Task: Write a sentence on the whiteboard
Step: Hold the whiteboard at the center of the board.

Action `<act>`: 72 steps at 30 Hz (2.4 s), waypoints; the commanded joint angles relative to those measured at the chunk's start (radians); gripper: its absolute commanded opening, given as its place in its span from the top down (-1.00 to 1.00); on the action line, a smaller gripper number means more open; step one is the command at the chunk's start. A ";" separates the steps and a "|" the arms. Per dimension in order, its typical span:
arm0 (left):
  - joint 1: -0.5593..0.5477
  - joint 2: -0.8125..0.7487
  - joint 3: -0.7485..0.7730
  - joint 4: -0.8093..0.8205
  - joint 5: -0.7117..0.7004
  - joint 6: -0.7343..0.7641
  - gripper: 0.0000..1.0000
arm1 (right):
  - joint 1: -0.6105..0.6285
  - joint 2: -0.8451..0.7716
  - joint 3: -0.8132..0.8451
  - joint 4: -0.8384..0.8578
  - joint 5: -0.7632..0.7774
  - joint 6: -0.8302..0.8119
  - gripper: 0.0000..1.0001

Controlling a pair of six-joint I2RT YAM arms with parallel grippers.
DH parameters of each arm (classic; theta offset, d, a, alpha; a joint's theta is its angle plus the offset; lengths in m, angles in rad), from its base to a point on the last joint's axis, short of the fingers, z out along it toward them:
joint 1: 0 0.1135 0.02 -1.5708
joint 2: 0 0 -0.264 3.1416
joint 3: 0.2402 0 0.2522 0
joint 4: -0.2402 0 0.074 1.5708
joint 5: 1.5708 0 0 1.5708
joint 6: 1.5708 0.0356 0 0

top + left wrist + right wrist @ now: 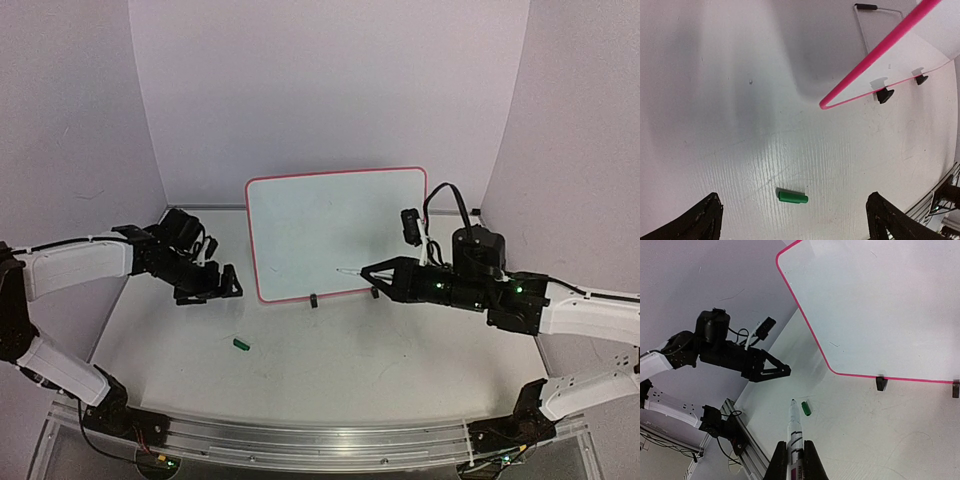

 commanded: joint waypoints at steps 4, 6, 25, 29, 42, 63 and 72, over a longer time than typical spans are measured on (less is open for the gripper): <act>0.062 -0.006 0.241 -0.177 0.100 0.316 -0.99 | 0.006 0.110 0.124 -0.015 -0.020 -0.027 1.00; 0.072 -0.004 0.288 -0.169 0.155 0.362 -0.99 | 0.006 0.145 0.155 -0.013 -0.030 -0.037 1.00; 0.280 0.202 0.398 0.248 0.667 0.513 -0.53 | -0.137 0.423 0.440 0.085 -0.277 -0.064 1.00; 0.279 0.275 0.459 0.281 0.689 0.516 -0.36 | -0.142 0.487 0.502 0.102 -0.311 -0.068 1.00; 0.279 0.352 0.512 0.358 0.751 0.531 0.16 | -0.154 0.621 0.640 0.110 -0.350 -0.090 1.00; 0.271 0.369 0.522 0.320 0.823 0.616 0.84 | -0.154 0.715 0.739 0.113 -0.323 -0.105 1.00; 0.270 0.374 0.519 0.262 0.802 0.698 1.00 | -0.154 0.774 0.801 0.121 -0.281 -0.102 1.00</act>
